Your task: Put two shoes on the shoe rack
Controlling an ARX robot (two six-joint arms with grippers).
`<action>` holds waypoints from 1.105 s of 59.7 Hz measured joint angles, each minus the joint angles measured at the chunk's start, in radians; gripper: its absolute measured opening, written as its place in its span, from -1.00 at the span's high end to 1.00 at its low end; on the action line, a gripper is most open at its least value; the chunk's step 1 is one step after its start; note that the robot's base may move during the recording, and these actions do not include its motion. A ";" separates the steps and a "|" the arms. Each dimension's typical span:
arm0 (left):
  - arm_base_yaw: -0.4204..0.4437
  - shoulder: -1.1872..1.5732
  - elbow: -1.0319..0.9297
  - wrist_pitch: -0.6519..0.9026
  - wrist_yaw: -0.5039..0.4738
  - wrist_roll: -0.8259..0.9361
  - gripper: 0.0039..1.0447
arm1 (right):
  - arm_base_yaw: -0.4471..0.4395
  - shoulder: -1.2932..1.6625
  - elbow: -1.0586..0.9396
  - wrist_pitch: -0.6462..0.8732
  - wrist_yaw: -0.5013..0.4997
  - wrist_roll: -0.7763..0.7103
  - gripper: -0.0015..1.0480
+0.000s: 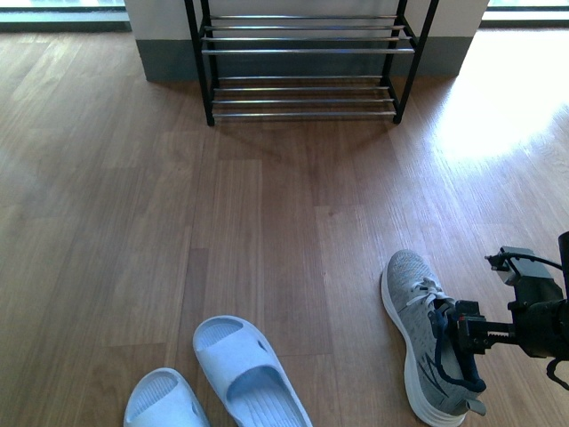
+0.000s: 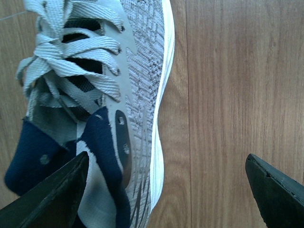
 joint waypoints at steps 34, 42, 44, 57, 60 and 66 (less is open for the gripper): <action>0.000 0.000 0.000 0.000 0.000 0.000 0.98 | 0.041 0.064 0.087 -0.028 -0.019 0.126 0.55; 0.000 0.000 0.000 0.000 0.000 0.000 0.98 | 0.054 0.067 0.081 -0.023 -0.014 0.139 0.97; 0.000 0.000 0.000 0.000 0.000 0.000 0.98 | 0.053 0.058 0.071 -0.015 -0.014 0.138 0.98; 0.000 0.000 0.000 0.000 0.000 0.000 0.98 | 0.016 -0.142 -0.069 -0.020 -0.003 0.062 0.98; 0.000 0.000 0.000 0.000 0.000 0.000 0.98 | 0.002 -0.209 -0.103 -0.024 -0.002 0.032 0.98; 0.000 0.000 0.000 0.000 0.000 0.000 0.98 | -0.027 -0.361 -0.183 -0.045 -0.013 -0.035 0.98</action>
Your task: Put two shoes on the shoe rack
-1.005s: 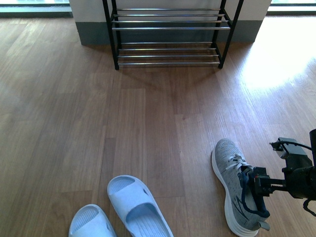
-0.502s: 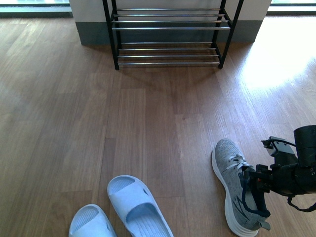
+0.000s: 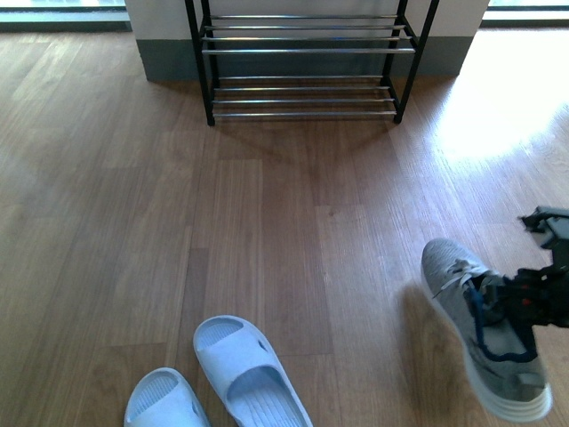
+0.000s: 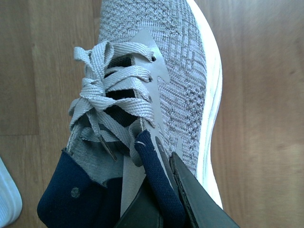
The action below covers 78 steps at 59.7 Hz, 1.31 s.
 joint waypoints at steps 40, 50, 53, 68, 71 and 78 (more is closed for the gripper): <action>0.000 0.000 0.000 0.000 0.000 0.000 0.98 | -0.041 -1.466 -0.462 -0.269 -0.066 -0.341 0.98; 0.000 0.000 0.000 0.000 -0.002 0.000 0.98 | -0.040 -1.456 -0.476 -0.273 -0.059 -0.340 0.98; 0.000 0.000 0.000 0.000 -0.008 0.000 0.98 | -0.040 -1.457 -0.476 -0.273 -0.060 -0.341 0.98; 0.000 0.000 0.000 0.000 -0.006 0.000 0.98 | -0.037 -1.457 -0.476 -0.274 -0.063 -0.346 0.98; 0.000 0.000 0.000 0.000 -0.003 0.000 0.98 | -0.037 -1.457 -0.476 -0.274 -0.063 -0.346 0.98; 0.000 0.000 0.000 0.000 -0.004 0.000 0.98 | -0.037 -1.457 -0.476 -0.274 -0.062 -0.348 0.98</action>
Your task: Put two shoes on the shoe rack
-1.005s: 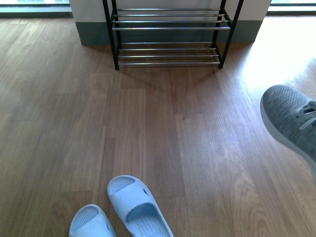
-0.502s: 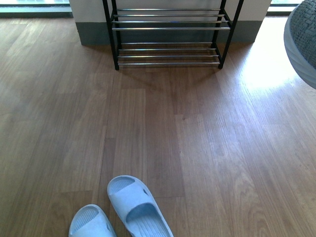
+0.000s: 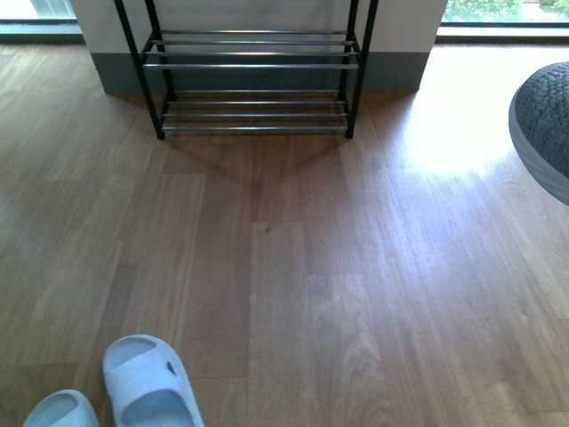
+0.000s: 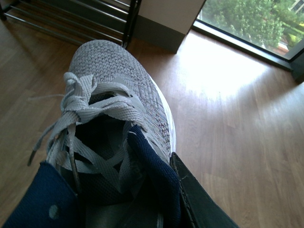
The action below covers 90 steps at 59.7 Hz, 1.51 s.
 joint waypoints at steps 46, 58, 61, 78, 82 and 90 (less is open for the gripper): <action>-0.002 0.000 0.000 -0.001 0.005 0.000 0.98 | -0.003 0.000 -0.001 0.000 0.002 -0.003 0.98; -0.002 0.000 0.000 -0.001 0.004 0.000 0.98 | -0.002 0.000 -0.001 0.000 0.000 -0.003 0.98; -0.002 0.000 0.000 -0.001 0.001 0.000 0.98 | -0.002 0.000 -0.001 0.000 -0.001 -0.003 0.98; -0.002 0.000 0.000 -0.001 0.000 0.000 0.98 | -0.001 0.000 -0.001 0.000 0.000 -0.003 0.98; -0.002 0.000 0.000 -0.001 0.005 0.000 0.98 | -0.002 0.000 -0.001 0.000 0.005 -0.003 0.98; -0.002 0.000 0.000 -0.001 0.014 0.000 0.98 | -0.004 0.000 -0.001 -0.001 0.014 -0.004 0.98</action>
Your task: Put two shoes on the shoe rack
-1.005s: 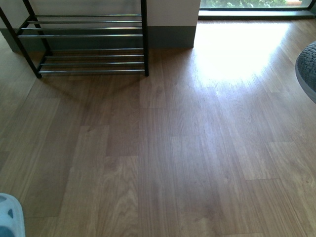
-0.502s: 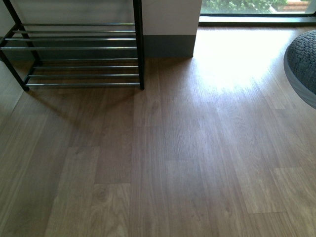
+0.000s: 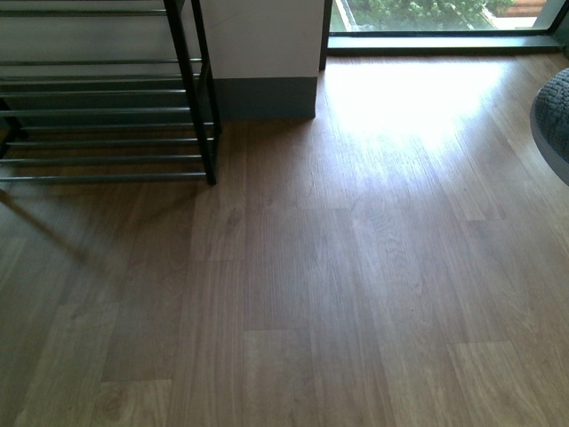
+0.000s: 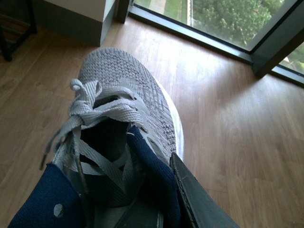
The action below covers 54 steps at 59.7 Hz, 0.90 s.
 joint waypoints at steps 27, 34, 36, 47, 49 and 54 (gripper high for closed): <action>0.000 0.000 0.000 0.000 0.000 0.000 0.98 | 0.001 0.002 0.000 0.000 -0.004 0.000 0.98; 0.000 0.000 0.000 0.000 -0.003 0.000 0.98 | 0.000 0.003 0.000 0.000 0.002 -0.002 0.98; 0.000 0.000 0.000 0.000 -0.007 0.000 0.98 | 0.000 0.003 0.000 0.000 0.002 -0.002 0.98; 0.000 0.000 0.000 0.000 -0.006 0.000 0.98 | 0.001 0.002 0.000 0.000 -0.011 -0.002 0.98; 0.000 0.000 0.000 0.000 -0.006 0.000 0.98 | 0.001 0.002 0.000 0.000 -0.011 -0.002 0.98; 0.000 -0.001 0.000 0.000 -0.016 0.000 0.98 | 0.003 0.002 0.000 0.000 -0.014 -0.002 0.98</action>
